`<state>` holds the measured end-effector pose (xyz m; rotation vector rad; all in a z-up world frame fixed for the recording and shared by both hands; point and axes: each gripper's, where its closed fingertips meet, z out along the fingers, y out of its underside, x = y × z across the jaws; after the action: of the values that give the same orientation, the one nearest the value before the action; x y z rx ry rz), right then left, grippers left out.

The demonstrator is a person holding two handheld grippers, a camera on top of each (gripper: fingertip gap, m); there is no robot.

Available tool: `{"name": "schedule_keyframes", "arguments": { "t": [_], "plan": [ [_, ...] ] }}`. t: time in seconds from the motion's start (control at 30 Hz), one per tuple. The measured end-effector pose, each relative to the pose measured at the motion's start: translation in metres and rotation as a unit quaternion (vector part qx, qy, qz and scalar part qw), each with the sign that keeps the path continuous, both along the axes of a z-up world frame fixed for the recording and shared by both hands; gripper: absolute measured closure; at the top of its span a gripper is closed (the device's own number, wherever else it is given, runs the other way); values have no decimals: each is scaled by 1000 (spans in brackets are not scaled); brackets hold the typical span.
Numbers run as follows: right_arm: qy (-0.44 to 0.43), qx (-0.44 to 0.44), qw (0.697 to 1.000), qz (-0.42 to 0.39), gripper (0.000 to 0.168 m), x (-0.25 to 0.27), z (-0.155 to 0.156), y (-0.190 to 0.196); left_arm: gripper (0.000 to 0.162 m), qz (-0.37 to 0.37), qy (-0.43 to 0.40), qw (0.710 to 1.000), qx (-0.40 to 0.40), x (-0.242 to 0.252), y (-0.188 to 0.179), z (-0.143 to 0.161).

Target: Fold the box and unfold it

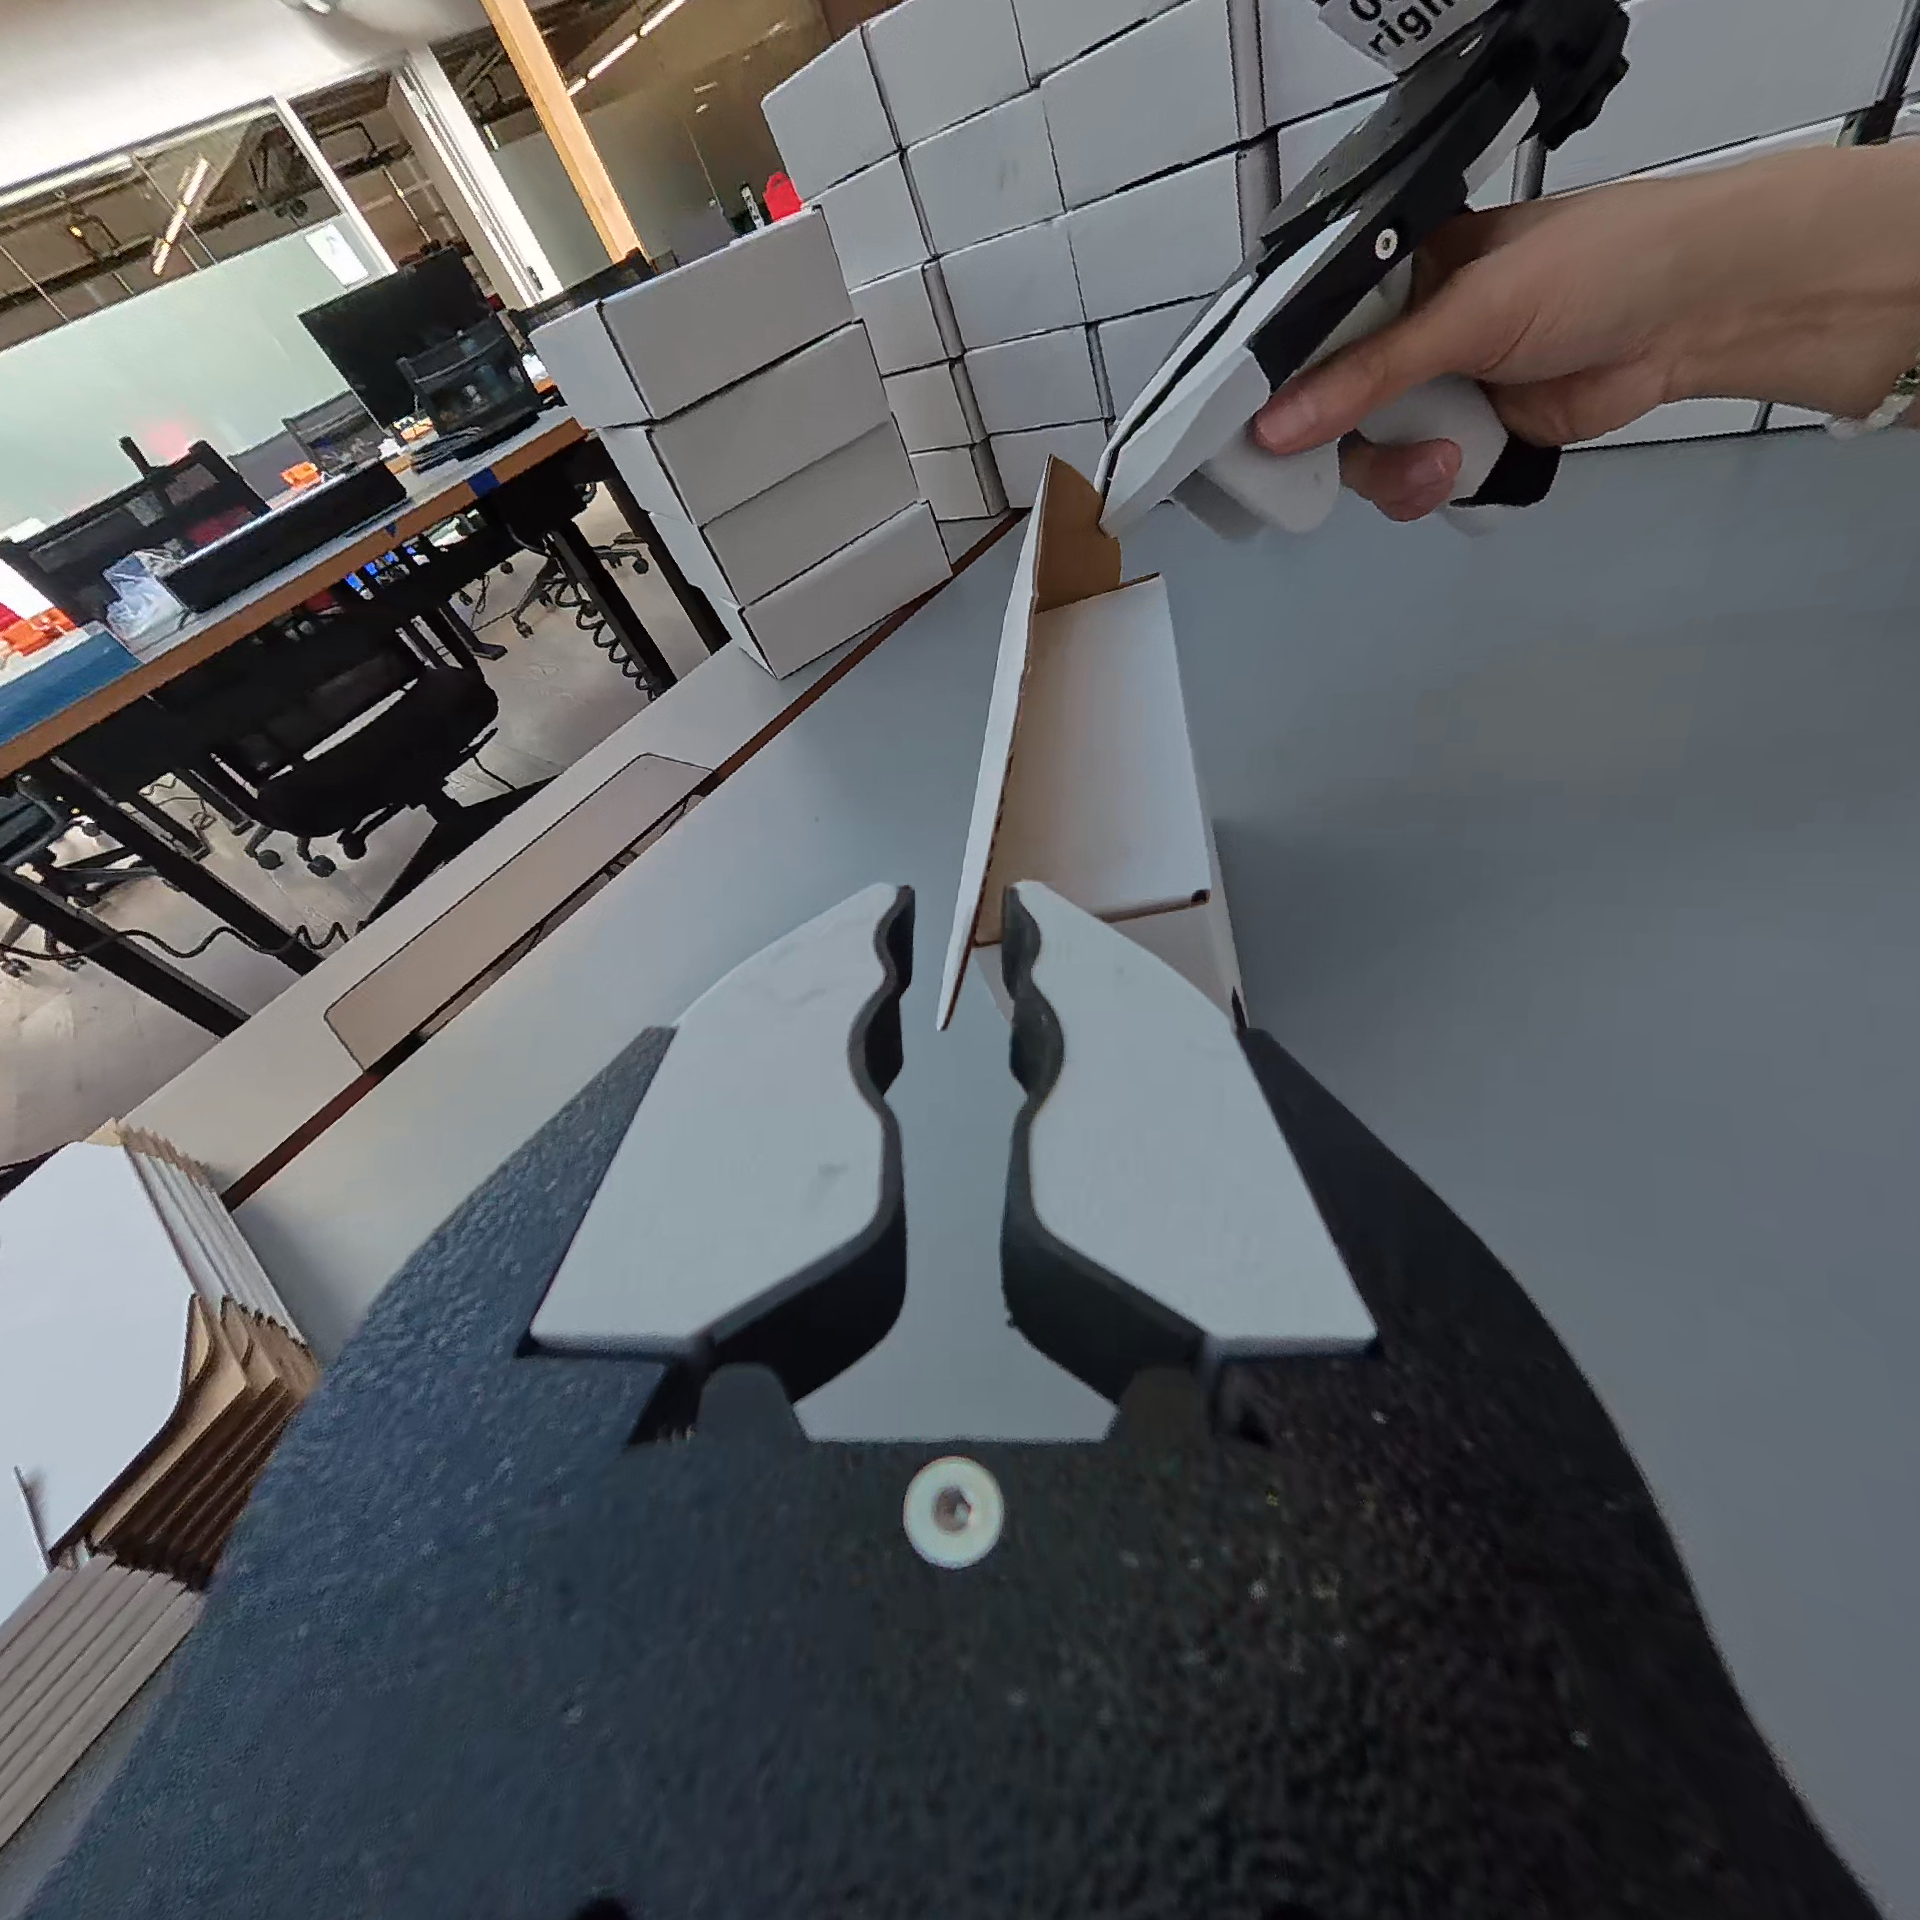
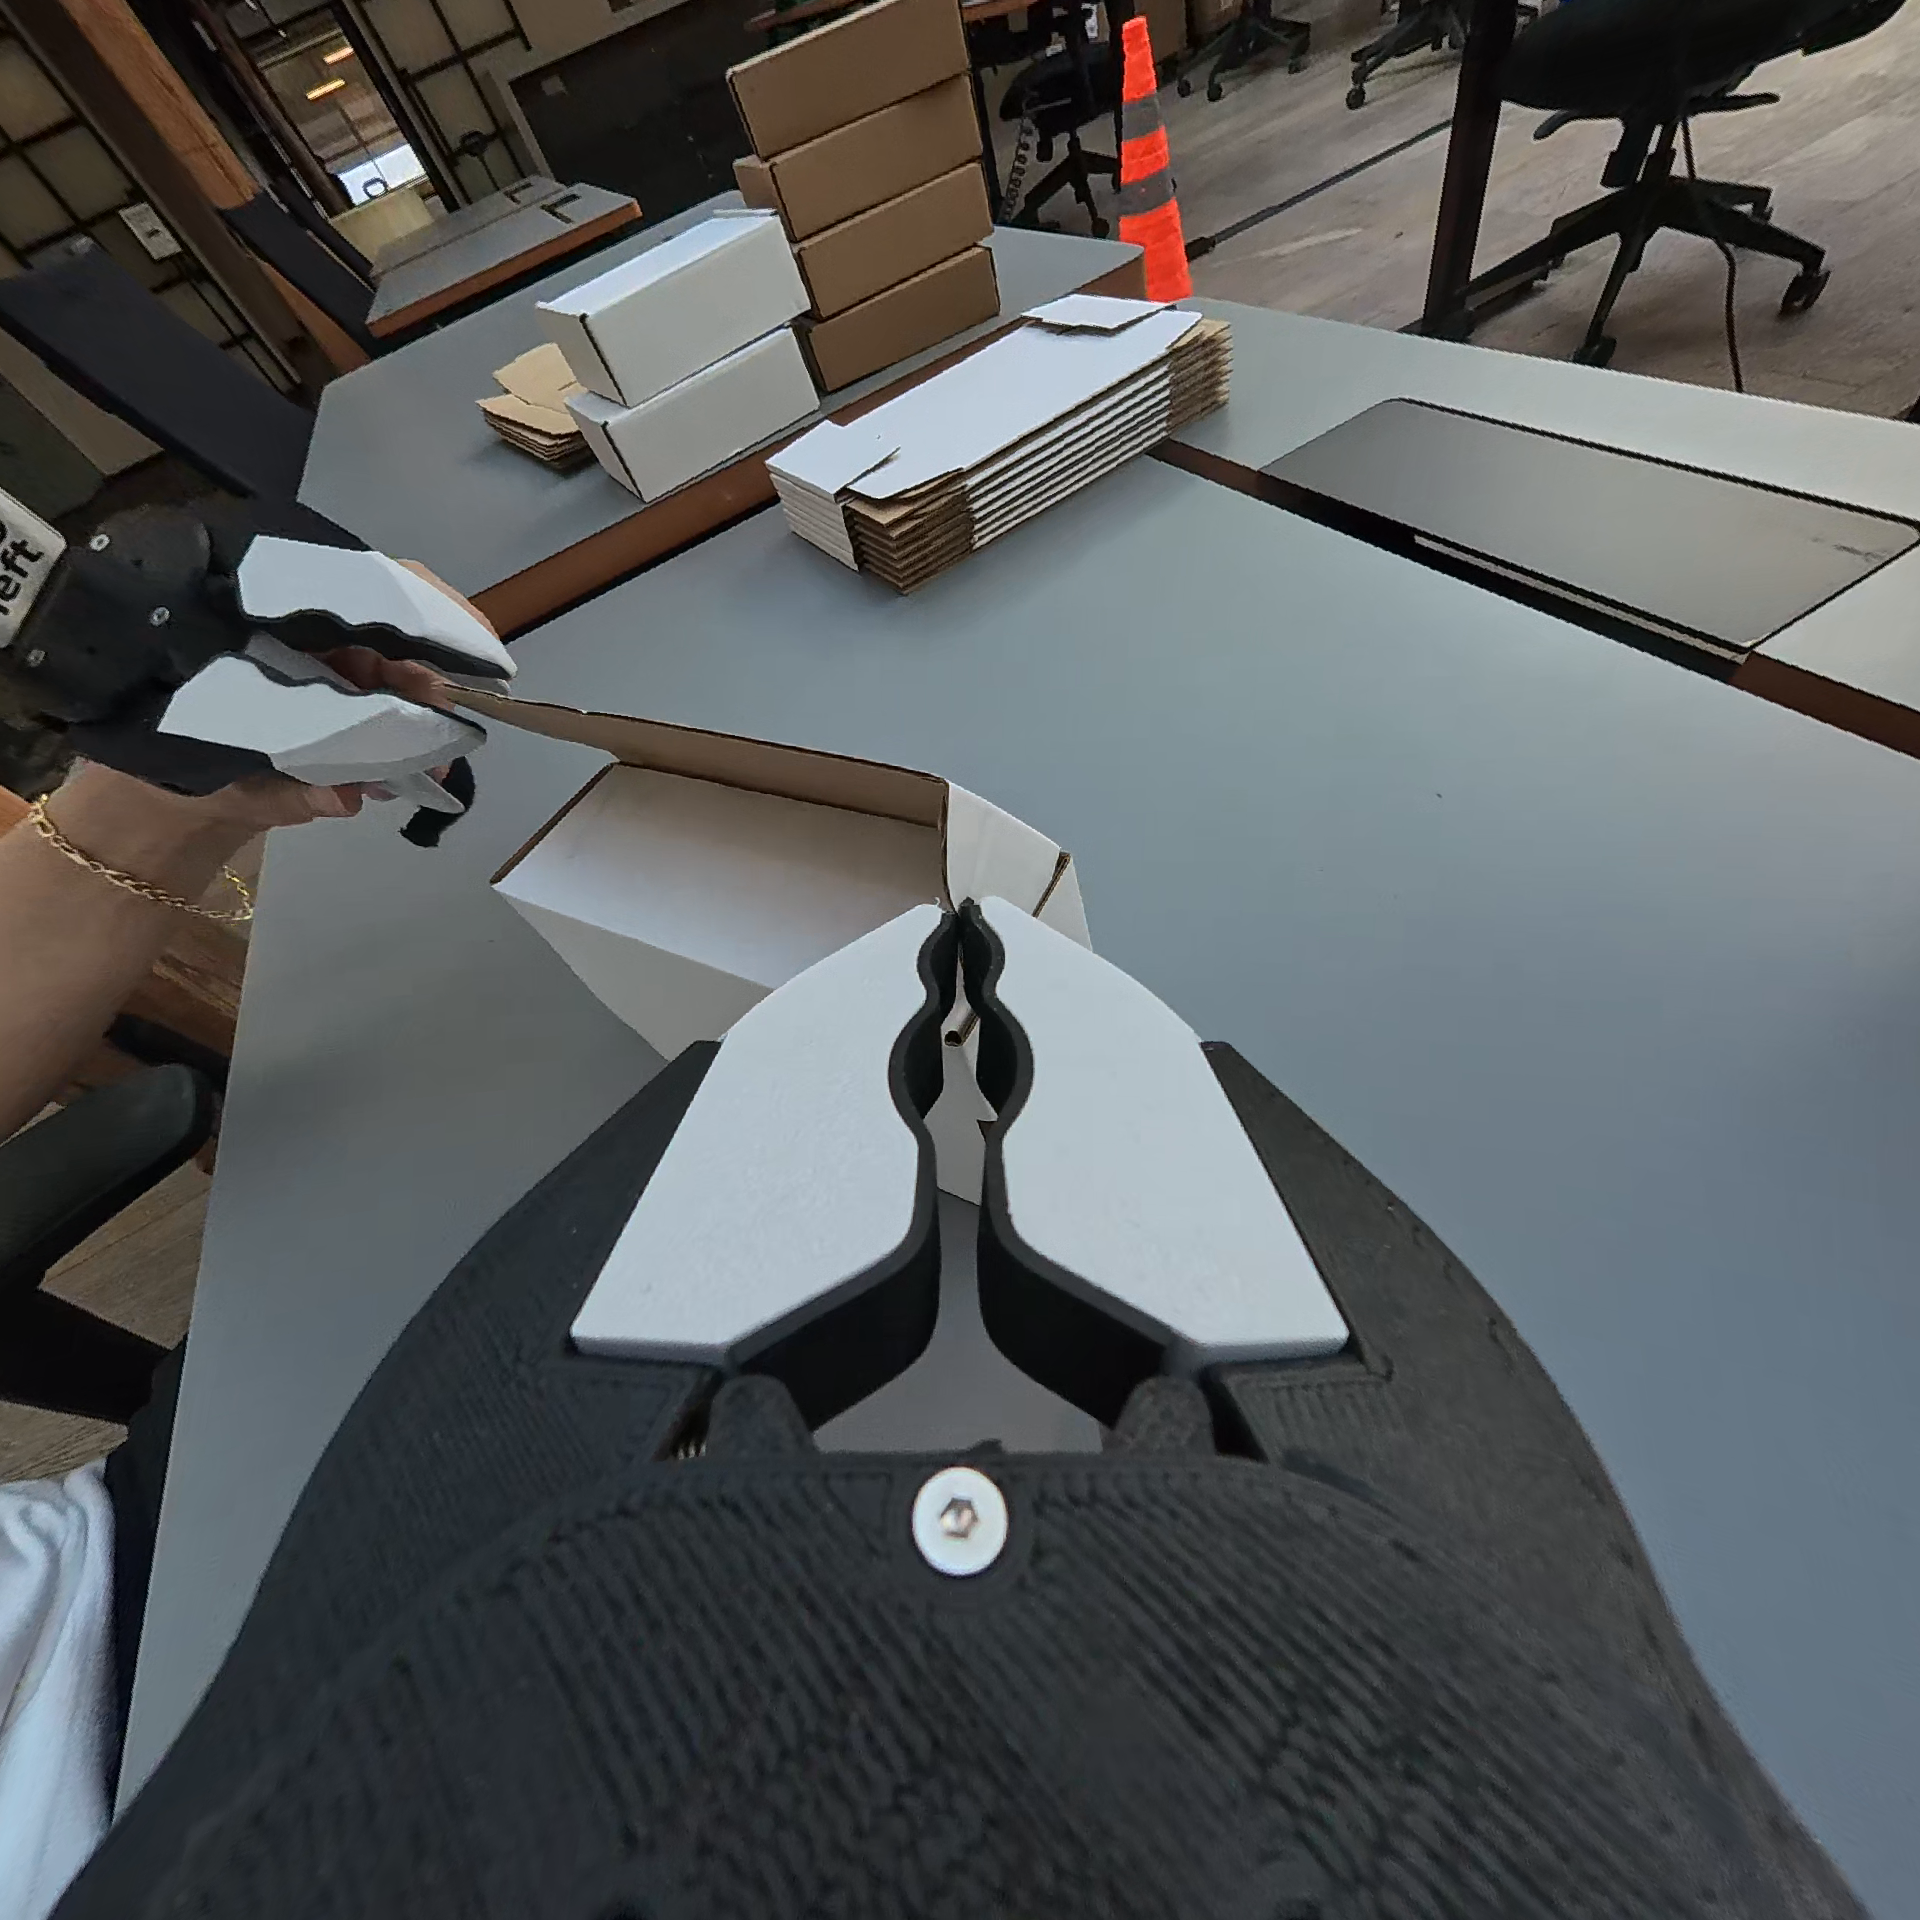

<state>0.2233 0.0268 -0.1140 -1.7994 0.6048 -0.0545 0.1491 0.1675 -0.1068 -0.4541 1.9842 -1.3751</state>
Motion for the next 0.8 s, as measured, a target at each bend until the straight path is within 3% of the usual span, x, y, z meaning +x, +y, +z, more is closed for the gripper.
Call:
{"name": "schedule_keyframes", "arguments": {
  "t": [0.07,0.2,0.33,0.57,0.8],
  "plan": [
    [0,4,1000,-1,167,-1,0,1,159,-6,0,1000,-7,1,-2,0],
    [-1,8,1000,-6,167,-2,0,1,159,20,8,999,-28,6,1,0],
    [-20,9,999,-27,167,-2,0,1,159,79,89,990,-78,11,3,0],
    [-70,14,994,-88,167,-11,1,7,161,232,195,951,-66,26,12,-7],
    [-159,-57,975,-147,166,-25,0,16,161,279,286,914,-61,37,22,4]
  ]
}}
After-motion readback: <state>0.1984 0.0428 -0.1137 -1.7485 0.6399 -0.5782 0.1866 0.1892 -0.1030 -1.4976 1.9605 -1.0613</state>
